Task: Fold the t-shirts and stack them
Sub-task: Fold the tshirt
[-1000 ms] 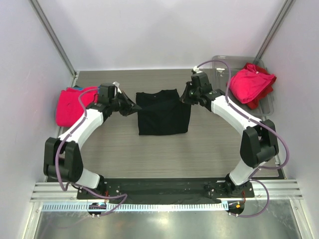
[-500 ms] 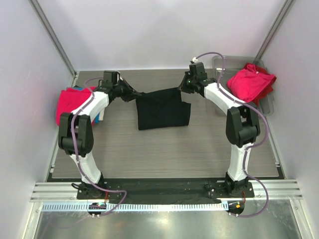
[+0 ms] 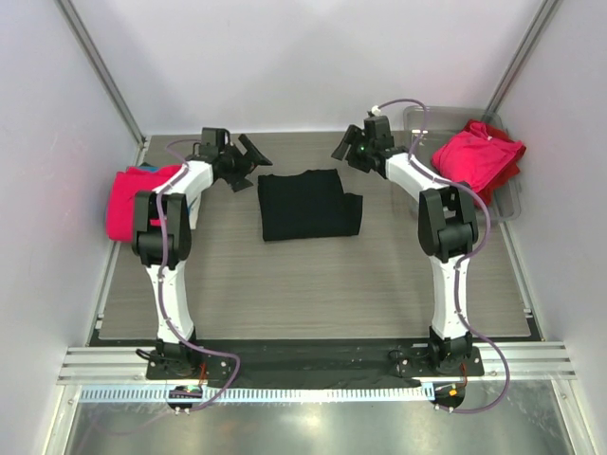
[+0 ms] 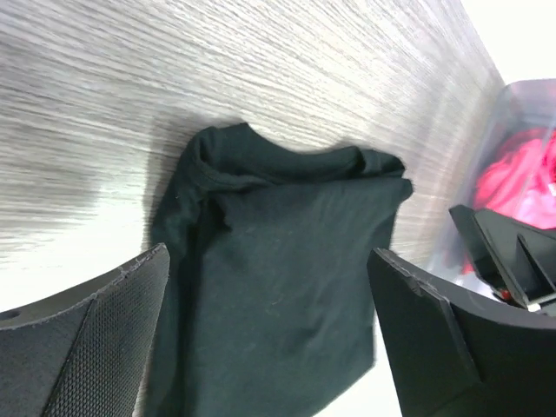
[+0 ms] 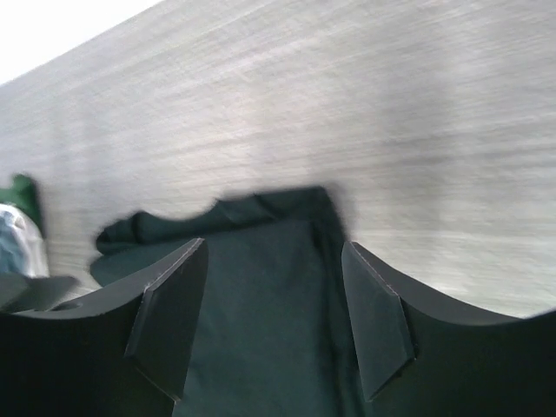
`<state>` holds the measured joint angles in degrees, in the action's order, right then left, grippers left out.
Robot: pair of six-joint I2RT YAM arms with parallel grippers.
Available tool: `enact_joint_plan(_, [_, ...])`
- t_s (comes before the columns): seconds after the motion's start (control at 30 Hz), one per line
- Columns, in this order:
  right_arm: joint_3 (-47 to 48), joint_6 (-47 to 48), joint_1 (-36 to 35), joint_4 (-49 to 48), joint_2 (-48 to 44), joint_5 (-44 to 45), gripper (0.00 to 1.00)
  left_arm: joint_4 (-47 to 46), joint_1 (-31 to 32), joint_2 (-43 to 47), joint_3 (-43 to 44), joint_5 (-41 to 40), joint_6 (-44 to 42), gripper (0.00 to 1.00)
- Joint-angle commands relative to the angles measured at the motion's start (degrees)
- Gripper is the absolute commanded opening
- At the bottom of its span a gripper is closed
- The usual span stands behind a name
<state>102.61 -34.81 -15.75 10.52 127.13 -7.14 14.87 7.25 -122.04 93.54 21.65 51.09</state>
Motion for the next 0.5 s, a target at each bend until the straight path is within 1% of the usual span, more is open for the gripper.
enact_joint_plan(0.0, [-5.83,6.49,0.01,-7.00,-7.24,2.04,0.69,0.07,0.75,5.23,-1.25,-3.01,-6.08,0.96])
enact_joint_plan(0.07, [-5.93,10.27,0.37,-5.09,-6.64,-1.46,0.67,0.07,1.80,5.58,-2.91,-4.16,-7.14,0.94])
enact_joint_plan(0.1, [-5.49,10.98,0.72,-4.29,-6.02,-3.04,0.66,-0.02,2.07,5.41,-3.27,-4.42,-7.93,0.92])
enact_joint_plan(0.17, [-4.87,12.04,1.51,-3.23,-4.10,-7.53,0.65,0.07,3.03,4.97,-3.88,-4.77,-8.55,0.92])
enact_joint_plan(0.2, [-4.96,12.13,1.68,-3.40,-3.65,-8.24,0.72,0.07,3.30,4.53,-4.32,-4.95,-8.90,0.92])
enact_joint_plan(0.23, [-4.96,12.57,1.77,-3.40,-3.12,-8.68,0.72,0.07,3.56,4.35,-4.59,-5.65,-9.08,0.92])
enact_joint_plan(0.27, [-4.96,12.83,1.86,-3.32,-2.33,-8.60,0.72,-0.19,3.91,4.18,-5.03,-5.91,-9.25,0.93])
enact_joint_plan(0.3, [-4.96,13.36,1.86,-3.32,-1.89,-8.51,0.67,-0.28,4.09,3.83,-5.12,-6.18,-9.52,0.94])
enact_joint_plan(0.33, [-4.87,13.54,1.86,-3.32,-1.63,-8.25,0.66,-0.20,4.27,3.56,-5.29,-6.79,-9.87,0.93])
enact_joint_plan(0.47, [-4.08,14.07,1.86,-2.97,0.39,-8.86,0.64,-0.20,4.44,2.33,-5.47,-8.64,-10.22,0.93])
